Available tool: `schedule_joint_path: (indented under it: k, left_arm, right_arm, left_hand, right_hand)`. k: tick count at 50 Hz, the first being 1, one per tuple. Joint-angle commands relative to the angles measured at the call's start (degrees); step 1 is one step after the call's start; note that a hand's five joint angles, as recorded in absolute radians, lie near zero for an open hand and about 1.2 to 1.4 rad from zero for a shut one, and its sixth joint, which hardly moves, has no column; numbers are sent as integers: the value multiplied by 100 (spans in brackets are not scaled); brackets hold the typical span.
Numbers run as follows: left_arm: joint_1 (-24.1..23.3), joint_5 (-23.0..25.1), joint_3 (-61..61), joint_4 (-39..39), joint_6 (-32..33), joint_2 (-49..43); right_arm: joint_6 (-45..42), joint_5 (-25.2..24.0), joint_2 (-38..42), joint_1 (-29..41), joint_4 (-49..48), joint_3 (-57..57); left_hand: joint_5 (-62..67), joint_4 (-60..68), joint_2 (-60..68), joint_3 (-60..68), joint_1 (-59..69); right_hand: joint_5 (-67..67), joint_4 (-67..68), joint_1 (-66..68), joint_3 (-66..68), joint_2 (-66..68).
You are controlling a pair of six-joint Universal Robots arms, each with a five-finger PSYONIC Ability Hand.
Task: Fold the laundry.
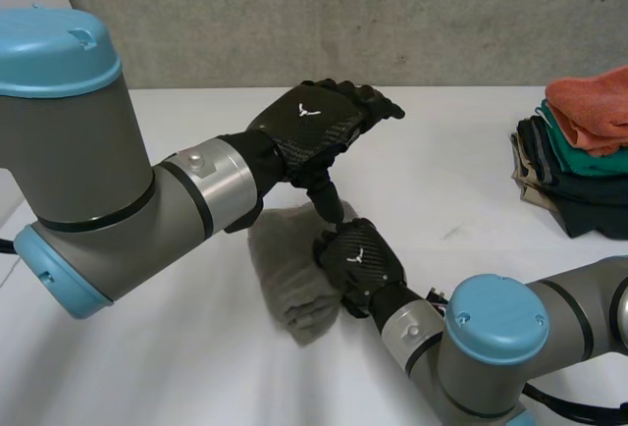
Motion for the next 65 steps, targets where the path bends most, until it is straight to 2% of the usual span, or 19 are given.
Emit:
schedule_joint_path:
  k: [1,9,17,25,29,34,42,48,49,50,53,56,60,65]
  left_arm:
    - [6,12,16,-1,-7,32]
    - [137,-5,68,8,2,120]
    - [463,-111,174,78,-34,559]
    - [489,-120,113,166,-42,718]
    - [480,-129,60,166,-34,709]
    - [480,-129,-63,175,-34,709]
    - [445,-120,-212,175,-25,630]
    - [428,-120,-239,175,-16,604]
    - [428,-120,-248,175,-16,595]
    - [428,-120,-239,175,-16,586]
    - [428,-120,-230,184,-16,595]
    - [419,-111,-195,184,-16,612]
    - [419,-120,-160,175,-16,639]
    - [393,-120,-160,175,-34,683]
  right_arm:
    - [-237,-33,12,-5,-254,-186]
    - [-167,11,-76,-110,-281,-756]
    - [-106,20,-568,-1217,-263,-1732]
    - [395,-112,-955,-2807,-237,-2646]
    - [808,-551,-964,-3686,-210,-3033]
    - [1317,-1560,-351,-4810,-281,-3375]
    - [1424,-2694,695,-5550,-184,-3719]
    - [1441,-3381,899,-5858,-114,-3500]
    - [1441,-3434,891,-5885,-96,-3465]
    - [1450,-3495,830,-5955,-70,-3395]
    - [1450,-3444,628,-6034,27,-3315]
    - [1459,-3321,373,-6043,193,-3280]
    - [1450,-2917,-84,-6113,799,-3297]
    - [1407,-2504,-918,-6341,2124,-3490]
  left_hand:
    - [-8,153,-3,-142,80]
    - [25,187,30,-108,114]
    - [59,220,64,-75,147]
    - [42,203,47,-91,131]
    - [42,203,47,-91,131]
    - [42,203,47,-91,131]
    - [25,187,31,-108,114]
    - [42,203,47,-91,131]
    - [42,203,47,-91,131]
    - [42,203,47,-91,131]
    - [42,203,47,-91,131]
    - [42,203,47,-91,131]
    - [42,203,47,-92,130]
    - [25,187,30,-108,114]
  right_hand:
    - [4092,3701,3939,3694,3690]
    - [4092,3701,3939,3694,3690]
    - [4092,3701,3939,3694,3690]
    - [4092,3701,3939,3694,3690]
    - [4092,3701,3939,3694,3690]
    - [4092,3701,3939,3694,3690]
    - [4092,3701,3939,3694,3690]
    - [2621,2230,2468,2224,2219]
    - [2118,1727,1965,1720,1716]
    - [697,307,544,300,296]
    - [-1763,-2153,-1916,-2160,-2164]
    - [-2846,-3237,-2999,-3244,-3248]
    - [-2908,-3299,-3061,-3306,-3310]
    - [-2908,-3299,-3061,-3306,-3310]
